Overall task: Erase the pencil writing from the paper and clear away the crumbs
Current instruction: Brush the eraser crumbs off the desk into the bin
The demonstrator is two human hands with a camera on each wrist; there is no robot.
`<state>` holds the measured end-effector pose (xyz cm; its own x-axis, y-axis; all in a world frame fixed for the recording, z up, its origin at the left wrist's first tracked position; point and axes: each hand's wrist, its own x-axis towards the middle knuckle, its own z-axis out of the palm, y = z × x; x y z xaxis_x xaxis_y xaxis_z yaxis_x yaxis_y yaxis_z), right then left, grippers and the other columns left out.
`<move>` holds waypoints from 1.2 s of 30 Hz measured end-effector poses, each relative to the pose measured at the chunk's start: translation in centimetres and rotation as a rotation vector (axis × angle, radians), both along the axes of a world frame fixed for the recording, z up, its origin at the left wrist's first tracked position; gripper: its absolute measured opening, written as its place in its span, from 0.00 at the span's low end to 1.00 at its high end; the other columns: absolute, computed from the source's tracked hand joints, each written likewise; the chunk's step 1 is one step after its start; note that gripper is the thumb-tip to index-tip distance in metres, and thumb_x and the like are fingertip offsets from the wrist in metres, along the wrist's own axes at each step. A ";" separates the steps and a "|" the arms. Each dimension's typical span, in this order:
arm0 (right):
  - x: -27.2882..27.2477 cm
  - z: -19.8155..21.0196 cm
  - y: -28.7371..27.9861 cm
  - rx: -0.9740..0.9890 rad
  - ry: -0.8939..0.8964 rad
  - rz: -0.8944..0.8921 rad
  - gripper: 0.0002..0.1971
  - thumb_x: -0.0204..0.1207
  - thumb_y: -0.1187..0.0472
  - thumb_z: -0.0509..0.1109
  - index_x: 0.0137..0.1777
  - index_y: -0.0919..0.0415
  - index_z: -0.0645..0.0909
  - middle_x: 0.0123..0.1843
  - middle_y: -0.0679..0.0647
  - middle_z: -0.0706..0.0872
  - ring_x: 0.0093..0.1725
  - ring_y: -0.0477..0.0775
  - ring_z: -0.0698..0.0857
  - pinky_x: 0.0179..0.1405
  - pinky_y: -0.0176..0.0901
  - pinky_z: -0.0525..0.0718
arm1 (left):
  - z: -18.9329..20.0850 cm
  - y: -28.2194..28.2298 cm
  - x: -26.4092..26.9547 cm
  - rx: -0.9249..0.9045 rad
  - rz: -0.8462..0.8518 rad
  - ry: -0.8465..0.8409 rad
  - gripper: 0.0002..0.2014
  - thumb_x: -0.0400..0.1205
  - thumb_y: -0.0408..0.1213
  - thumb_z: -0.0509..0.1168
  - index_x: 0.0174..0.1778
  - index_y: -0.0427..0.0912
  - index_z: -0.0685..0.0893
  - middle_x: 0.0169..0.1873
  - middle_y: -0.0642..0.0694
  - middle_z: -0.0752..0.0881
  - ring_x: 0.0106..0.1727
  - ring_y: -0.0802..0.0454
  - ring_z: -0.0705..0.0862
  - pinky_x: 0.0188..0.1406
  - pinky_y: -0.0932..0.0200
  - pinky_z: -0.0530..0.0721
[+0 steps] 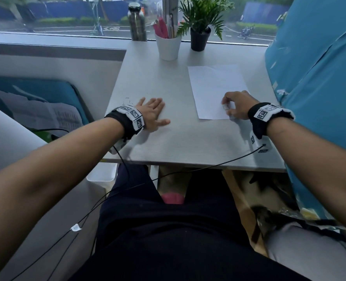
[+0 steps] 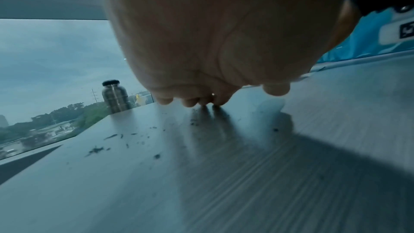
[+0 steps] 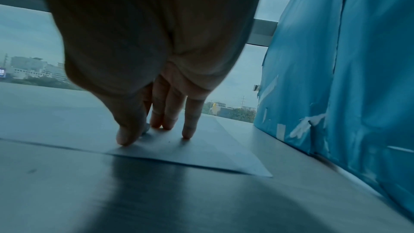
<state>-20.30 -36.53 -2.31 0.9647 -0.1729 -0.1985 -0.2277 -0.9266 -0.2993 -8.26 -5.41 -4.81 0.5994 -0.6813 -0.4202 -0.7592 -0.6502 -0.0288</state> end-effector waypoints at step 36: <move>-8.9 -3.0 9.0 0.236 -0.329 -0.020 0.06 0.72 0.55 0.77 0.46 0.55 0.88 0.41 0.48 0.90 0.43 0.48 0.87 0.48 0.52 0.88 | -0.1 0.7 4.0 -0.039 0.154 0.097 0.42 0.84 0.68 0.44 0.87 0.45 0.39 0.86 0.49 0.39 0.87 0.52 0.40 0.83 0.42 0.37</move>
<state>-29.23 -27.51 -5.30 0.9804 -0.1787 0.0835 -0.1015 -0.8200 -0.5633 -4.29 -4.74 -4.93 0.6558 -0.6019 -0.4556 -0.6489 -0.7579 0.0672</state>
